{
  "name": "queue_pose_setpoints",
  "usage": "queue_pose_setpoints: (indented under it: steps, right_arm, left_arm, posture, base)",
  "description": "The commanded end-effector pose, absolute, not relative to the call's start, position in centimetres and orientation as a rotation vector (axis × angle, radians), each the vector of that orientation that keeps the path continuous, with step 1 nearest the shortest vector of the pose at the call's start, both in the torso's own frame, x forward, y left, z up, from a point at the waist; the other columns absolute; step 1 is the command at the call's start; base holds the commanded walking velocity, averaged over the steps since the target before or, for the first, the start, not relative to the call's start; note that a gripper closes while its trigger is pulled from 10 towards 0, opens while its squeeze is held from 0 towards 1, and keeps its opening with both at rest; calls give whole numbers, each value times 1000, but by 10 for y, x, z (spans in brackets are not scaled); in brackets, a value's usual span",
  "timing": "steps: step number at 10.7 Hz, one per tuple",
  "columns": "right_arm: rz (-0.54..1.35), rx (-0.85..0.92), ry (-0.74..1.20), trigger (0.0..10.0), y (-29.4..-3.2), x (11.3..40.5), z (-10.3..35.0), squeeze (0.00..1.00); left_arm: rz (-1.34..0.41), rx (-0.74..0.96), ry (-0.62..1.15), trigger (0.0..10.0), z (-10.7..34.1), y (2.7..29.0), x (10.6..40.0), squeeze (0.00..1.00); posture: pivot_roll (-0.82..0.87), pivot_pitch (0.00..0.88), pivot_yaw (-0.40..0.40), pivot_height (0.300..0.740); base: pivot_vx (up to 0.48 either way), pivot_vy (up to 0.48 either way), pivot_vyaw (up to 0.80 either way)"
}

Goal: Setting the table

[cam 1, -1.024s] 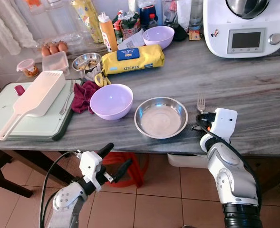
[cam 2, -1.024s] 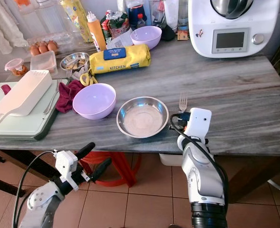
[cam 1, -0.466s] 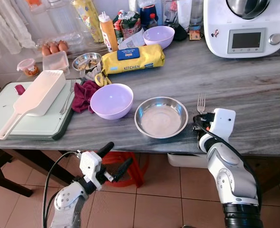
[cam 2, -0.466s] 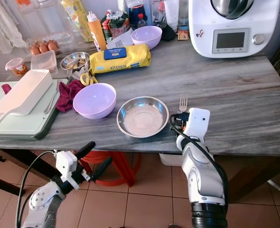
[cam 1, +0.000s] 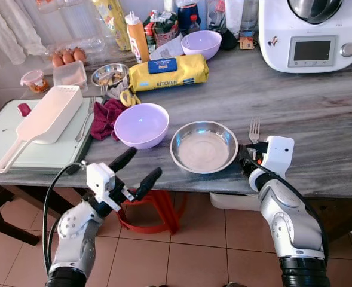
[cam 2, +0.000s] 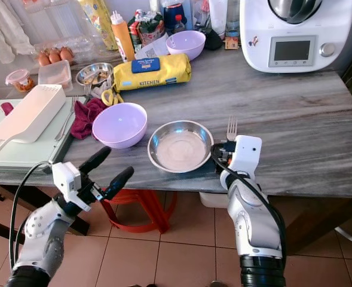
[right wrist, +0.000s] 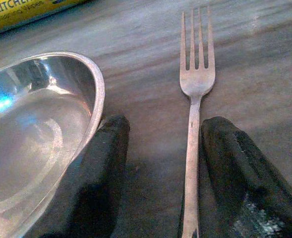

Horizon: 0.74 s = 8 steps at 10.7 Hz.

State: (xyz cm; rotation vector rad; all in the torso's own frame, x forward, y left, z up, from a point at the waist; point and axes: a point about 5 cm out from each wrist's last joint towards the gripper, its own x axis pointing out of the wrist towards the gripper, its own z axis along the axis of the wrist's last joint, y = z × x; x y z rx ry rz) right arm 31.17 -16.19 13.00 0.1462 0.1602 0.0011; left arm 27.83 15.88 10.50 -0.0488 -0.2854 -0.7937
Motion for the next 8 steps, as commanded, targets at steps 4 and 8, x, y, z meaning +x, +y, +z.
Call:
queue_pose_setpoints:
  steps: [4,8]
  right_arm:
    - [-16,109,154,10000,-169,302,127,1000]
    - [-64,56,-80,10000,-171,288,165,1000]
  left_arm:
    - [-797,-12,-288,10000,136,157,267,0]
    - [-462,12,-285,10000,158,124,279,0]
  posture:
    - [-85,112,135,740]
    - [-95,89,130,740]
  base:
    - [0,0,0]
    - [0,0,0]
